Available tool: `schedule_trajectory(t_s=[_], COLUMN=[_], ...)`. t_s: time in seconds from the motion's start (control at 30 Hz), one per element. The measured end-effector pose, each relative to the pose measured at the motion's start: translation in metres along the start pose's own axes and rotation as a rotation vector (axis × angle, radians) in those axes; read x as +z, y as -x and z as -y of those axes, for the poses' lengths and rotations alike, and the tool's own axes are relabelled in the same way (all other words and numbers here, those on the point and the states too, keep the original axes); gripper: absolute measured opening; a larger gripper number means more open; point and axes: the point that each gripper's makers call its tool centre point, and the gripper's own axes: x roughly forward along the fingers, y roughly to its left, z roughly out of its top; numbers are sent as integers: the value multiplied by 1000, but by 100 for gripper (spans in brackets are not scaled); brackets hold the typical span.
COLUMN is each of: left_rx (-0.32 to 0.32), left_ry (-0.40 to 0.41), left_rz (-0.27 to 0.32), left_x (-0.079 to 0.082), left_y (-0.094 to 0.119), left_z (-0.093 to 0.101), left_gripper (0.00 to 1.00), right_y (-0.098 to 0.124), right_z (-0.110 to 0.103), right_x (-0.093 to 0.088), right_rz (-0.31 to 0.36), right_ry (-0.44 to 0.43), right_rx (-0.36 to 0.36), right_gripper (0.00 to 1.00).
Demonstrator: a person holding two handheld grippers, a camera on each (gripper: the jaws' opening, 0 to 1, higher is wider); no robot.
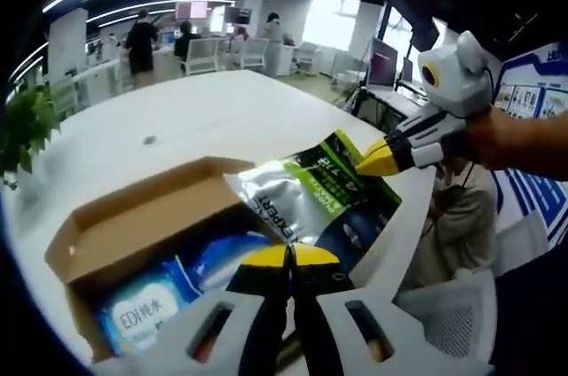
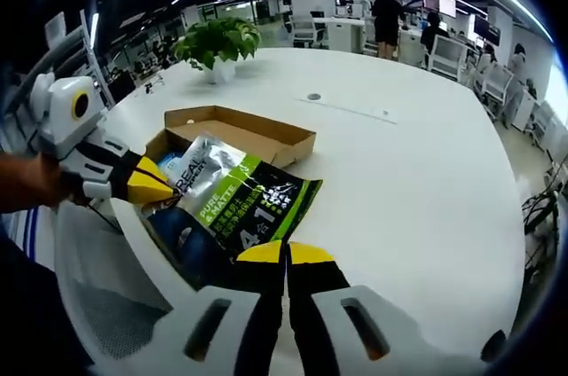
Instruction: Operate the shoe box by opening the lid, removing the specified soft item, and placing it in the target area until the item is outside and the box remains undamaged.
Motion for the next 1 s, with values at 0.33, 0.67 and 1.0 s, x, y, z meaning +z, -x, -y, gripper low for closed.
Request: schedule_trajectory(t_s=[0.33, 0.67, 1.0], left_rx=[-26, -42, -45], left_ry=[-11, -20, -24], left_rz=[-37, -61, -92], left_x=[0, 5, 2], left_y=[-32, -59, -79], left_z=[19, 35, 40], left_gripper=[0, 0, 0], right_y=[4, 9, 4], right_z=[31, 58, 76], right_x=[-16, -31, -42], right_rz=[-14, -21, -31], right_ry=[-29, -54, -72], right_rx=[-8, -16, -12], right_gripper=[0, 0, 0])
